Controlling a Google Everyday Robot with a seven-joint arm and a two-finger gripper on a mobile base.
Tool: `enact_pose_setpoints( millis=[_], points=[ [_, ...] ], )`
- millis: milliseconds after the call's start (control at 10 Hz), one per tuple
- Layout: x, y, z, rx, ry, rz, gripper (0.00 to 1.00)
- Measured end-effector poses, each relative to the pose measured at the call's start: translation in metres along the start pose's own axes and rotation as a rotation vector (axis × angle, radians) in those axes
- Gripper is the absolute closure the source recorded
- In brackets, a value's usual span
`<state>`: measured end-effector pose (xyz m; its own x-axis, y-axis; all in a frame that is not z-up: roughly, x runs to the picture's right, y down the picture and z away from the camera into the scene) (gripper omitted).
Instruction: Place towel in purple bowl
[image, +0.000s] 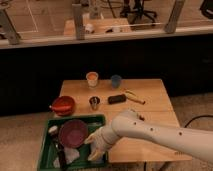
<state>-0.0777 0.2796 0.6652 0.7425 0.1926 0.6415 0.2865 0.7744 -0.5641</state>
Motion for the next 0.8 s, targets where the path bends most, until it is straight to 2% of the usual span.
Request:
enact_pose_setpoints(
  millis=[300, 800],
  points=[
    [0.005, -0.009, 0.019, -0.044, 0.027, 0.009, 0.42],
    [0.025, -0.017, 0.020, -0.052, 0.048, 0.062, 0.42]
  ],
)
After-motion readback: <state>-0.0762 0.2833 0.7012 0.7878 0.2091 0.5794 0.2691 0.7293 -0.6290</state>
